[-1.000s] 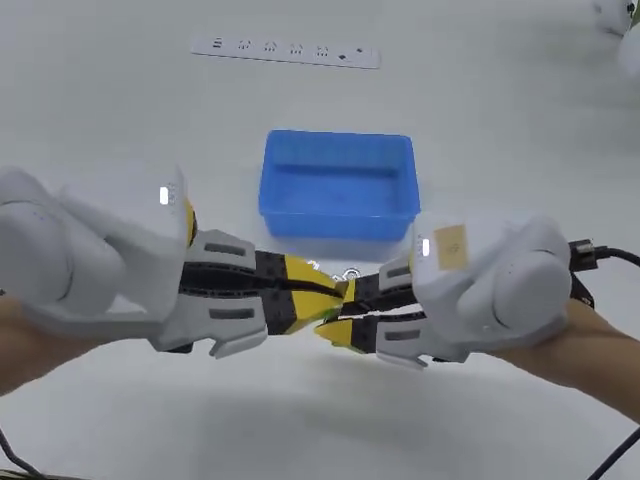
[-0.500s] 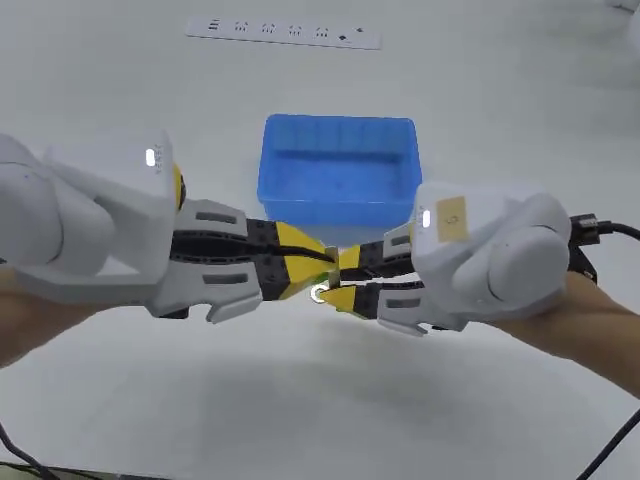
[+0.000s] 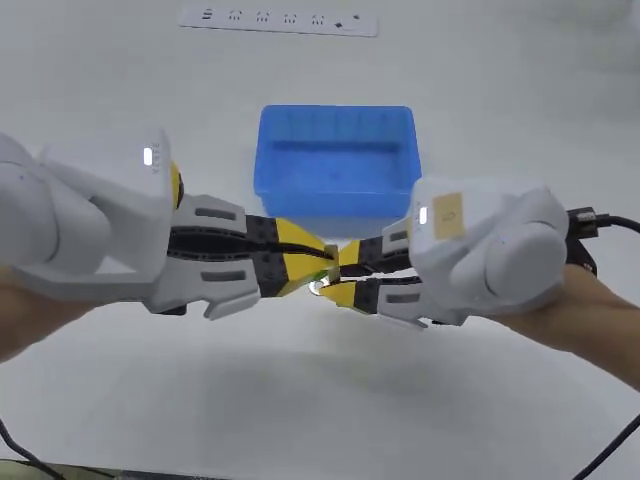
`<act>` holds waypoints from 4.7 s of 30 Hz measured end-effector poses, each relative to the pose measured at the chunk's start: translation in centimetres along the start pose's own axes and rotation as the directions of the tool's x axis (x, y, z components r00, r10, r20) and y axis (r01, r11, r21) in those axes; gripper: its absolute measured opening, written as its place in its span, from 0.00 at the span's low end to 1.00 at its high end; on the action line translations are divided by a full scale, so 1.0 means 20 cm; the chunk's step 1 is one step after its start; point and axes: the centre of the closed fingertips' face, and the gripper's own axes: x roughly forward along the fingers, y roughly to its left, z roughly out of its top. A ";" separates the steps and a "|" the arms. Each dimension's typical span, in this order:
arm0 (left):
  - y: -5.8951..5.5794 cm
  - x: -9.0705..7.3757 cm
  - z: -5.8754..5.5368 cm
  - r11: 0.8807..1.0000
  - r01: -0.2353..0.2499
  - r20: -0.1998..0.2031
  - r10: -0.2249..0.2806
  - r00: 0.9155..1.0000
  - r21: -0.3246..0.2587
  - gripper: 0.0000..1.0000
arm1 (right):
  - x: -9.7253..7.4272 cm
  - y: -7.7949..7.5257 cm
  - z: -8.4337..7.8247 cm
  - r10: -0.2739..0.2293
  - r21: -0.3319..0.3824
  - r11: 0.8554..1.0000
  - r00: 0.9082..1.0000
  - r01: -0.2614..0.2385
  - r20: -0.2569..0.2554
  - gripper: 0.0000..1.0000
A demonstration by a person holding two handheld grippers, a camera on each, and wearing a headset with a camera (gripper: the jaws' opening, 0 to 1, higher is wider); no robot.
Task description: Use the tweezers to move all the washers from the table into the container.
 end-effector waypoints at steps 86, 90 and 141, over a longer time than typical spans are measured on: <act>0.02 0.05 0.01 0.998 0.029 -0.052 -0.026 0.998 0.060 0.05 | 0.03 -0.03 -0.07 0.021 0.060 0.998 1.000 -0.020 -0.014 0.12; 0.04 0.06 0.01 0.999 0.026 -0.061 -0.023 0.998 0.048 0.05 | 0.01 -0.04 -0.06 0.013 0.070 0.997 1.000 -0.013 -0.006 0.12; 0.21 -0.13 0.37 0.992 -0.019 -0.007 0.020 1.000 0.121 0.05 | -0.18 -0.29 0.31 -0.106 -0.053 0.993 0.992 0.110 0.067 0.10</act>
